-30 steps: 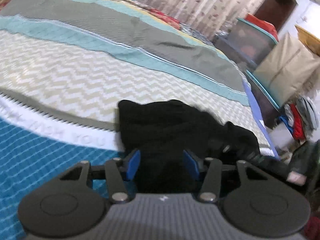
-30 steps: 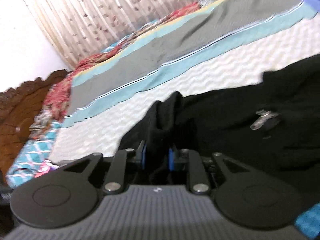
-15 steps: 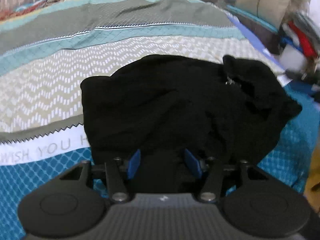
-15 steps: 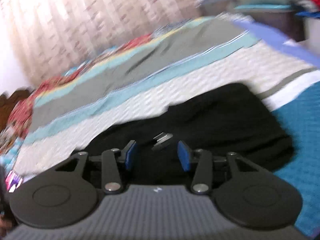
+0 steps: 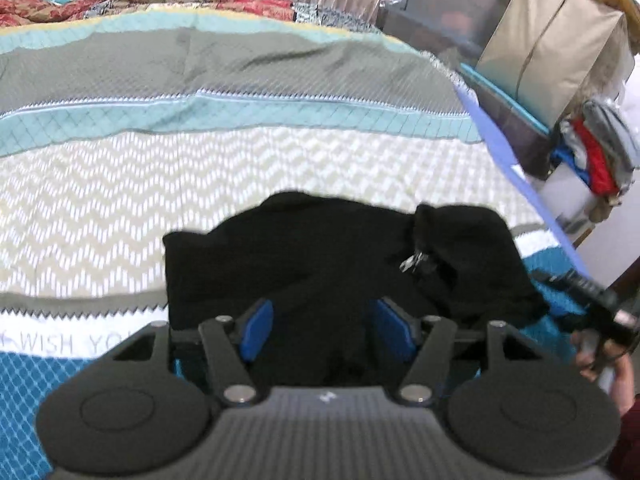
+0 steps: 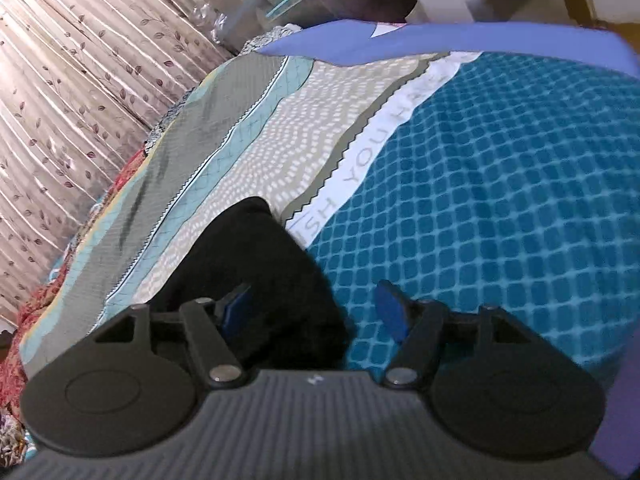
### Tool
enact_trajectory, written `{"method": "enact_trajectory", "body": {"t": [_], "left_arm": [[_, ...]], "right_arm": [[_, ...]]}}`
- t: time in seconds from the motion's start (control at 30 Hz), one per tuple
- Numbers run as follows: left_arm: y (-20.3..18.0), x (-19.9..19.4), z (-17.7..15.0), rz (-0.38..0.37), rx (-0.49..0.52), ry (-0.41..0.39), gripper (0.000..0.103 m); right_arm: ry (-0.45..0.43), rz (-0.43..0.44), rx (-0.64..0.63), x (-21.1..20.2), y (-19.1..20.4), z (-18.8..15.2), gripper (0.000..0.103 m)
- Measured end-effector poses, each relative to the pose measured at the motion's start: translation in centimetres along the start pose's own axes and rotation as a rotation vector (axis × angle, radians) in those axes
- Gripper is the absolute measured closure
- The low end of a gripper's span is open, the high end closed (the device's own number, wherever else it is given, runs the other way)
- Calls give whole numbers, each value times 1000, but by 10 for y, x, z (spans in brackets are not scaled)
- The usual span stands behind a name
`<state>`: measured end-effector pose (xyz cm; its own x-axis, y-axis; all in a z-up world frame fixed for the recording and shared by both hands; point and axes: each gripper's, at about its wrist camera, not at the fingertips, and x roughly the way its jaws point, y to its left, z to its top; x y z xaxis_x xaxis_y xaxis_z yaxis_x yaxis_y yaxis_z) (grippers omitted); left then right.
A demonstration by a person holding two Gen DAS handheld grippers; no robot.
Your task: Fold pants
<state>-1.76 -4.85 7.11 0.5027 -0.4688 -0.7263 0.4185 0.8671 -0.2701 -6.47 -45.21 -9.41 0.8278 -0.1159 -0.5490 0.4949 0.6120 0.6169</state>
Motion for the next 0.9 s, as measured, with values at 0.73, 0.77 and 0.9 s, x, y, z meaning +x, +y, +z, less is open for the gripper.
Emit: {"method": "enact_trajectory", "body": {"t": [0.73, 0.77, 0.9], "left_arm": [[-186, 100, 75, -150, 247, 163, 11], [-190, 104, 71, -114, 276, 164, 19], [-176, 113, 70, -68, 238, 219, 87]], "right_arm": [[-146, 154, -824, -53, 148, -80, 83], [-150, 162, -845, -55, 149, -83, 83], [-175, 184, -925, -62, 157, -93, 82]]}}
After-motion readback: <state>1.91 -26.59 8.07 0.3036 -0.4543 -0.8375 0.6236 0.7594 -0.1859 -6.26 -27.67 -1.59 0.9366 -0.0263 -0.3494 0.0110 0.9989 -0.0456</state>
